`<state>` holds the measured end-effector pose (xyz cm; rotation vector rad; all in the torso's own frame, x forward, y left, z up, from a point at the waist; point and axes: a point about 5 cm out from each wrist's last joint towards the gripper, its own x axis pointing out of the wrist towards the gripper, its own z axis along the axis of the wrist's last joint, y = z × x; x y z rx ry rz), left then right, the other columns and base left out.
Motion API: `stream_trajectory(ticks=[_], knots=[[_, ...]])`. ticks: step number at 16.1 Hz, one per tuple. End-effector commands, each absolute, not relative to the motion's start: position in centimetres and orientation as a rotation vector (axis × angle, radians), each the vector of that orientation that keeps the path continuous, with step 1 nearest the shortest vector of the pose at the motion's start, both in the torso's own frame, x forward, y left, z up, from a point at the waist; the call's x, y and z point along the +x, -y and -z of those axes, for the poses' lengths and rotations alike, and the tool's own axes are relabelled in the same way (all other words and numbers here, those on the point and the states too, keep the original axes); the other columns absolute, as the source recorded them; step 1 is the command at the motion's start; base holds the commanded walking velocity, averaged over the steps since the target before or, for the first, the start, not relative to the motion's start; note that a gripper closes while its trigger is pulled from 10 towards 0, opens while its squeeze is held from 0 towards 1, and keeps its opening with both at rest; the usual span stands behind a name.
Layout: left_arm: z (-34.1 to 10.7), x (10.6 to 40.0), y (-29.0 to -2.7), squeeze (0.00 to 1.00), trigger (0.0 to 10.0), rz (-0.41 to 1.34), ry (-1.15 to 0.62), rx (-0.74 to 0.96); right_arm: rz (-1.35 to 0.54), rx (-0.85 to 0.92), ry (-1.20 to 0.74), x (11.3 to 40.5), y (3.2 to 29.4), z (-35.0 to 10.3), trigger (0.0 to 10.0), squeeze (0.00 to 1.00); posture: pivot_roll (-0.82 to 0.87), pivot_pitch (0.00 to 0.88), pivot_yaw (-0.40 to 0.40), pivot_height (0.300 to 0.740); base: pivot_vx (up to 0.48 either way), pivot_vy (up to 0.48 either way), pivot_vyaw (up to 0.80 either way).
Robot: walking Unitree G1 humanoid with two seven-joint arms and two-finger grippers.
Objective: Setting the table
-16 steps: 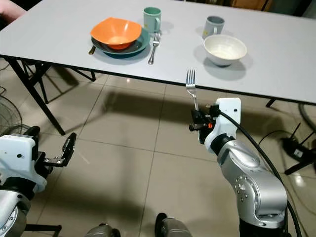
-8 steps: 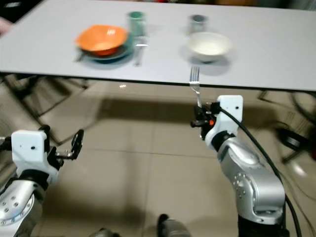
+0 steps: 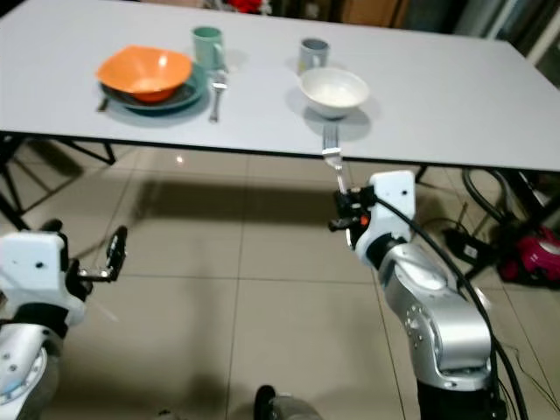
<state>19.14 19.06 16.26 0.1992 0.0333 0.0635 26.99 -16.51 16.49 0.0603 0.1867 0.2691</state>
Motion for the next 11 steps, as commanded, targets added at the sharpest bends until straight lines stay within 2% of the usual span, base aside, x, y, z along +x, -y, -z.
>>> stream_trajectory(ticks=[1, 5, 7, 8, 9, 11], knots=[[-16.7, 19.0, -19.0, 0.00, 10.0, -0.049, -0.024, 0.201, -0.247, 0.058, -0.178, 26.6, 16.9, -16.7, 10.0, 0.00, -0.07, 0.100, -0.056, 0.740, 0.000, 0.000, 0.00], [-17.0, 18.3, -18.9, 0.00, 10.0, -0.050, -0.011, 0.147, -0.252, 0.051, -0.188, 25.4, 17.2, -16.7, 10.0, 0.00, -0.07, 0.137, -0.049, 0.740, 0.000, 0.000, 0.00], [-17.2, 18.5, -18.2, 0.00, 10.0, -0.013, -0.009, 0.141, -0.241, 0.048, -0.178, 25.3, 18.2, -17.2, 10.0, 0.00, -0.08, 0.143, -0.014, 0.740, 0.000, 0.000, 0.00], [-16.8, 18.7, -18.0, 0.00, 10.0, 0.023, -0.020, 0.133, -0.234, 0.048, -0.176, 25.0, 18.5, -17.0, 10.0, 0.00, -0.08, 0.156, -0.034, 0.740, 0.000, 0.000, 0.00], [-17.0, 18.8, -18.4, 0.00, 10.0, 0.046, -0.024, 0.140, -0.208, 0.094, -0.204, 24.5, 18.4, -16.8, 10.0, 0.00, -0.07, 0.159, -0.025, 0.740, 0.000, 0.000, 0.00], [-16.7, 19.0, -19.2, 0.00, 10.0, -0.013, -0.040, 0.170, -0.211, 0.061, -0.205, 24.5, 18.6, -16.5, 10.0, 0.00, -0.08, 0.150, -0.020, 0.740, 0.000, 0.000, 0.00]])
